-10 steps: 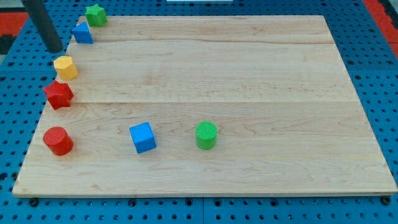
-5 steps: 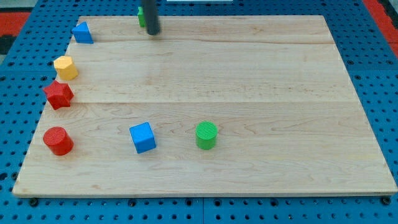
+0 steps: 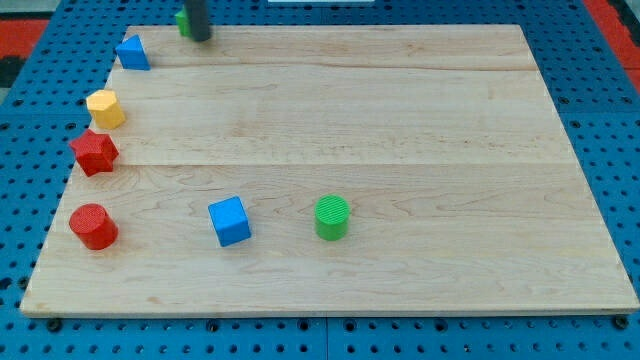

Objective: Move the green star and the yellow hexagon on either sides of the blue triangle

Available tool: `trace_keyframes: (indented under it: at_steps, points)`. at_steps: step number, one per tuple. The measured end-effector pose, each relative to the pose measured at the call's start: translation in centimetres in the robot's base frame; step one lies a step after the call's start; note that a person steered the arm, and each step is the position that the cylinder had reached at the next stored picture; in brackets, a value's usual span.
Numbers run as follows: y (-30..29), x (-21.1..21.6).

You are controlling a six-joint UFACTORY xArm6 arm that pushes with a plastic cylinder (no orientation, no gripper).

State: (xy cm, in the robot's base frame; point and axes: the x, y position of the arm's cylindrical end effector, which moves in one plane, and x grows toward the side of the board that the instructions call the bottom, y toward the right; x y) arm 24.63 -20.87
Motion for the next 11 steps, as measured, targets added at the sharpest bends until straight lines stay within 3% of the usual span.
trace_keyframes:
  at_steps: [1,2,3,4,5,6,7,8,9,11]
  points:
    - [-0.5,1.3]
    - [1.3,-0.3]
    - [6.9,-1.7]
    - [8.1,-5.4]
    - [6.4,-5.4]
    - [-2.1,-5.4]
    - [-3.3,-5.0]
    - [1.2,-3.8]
    - [5.1,2.6]
    - [5.3,4.1]
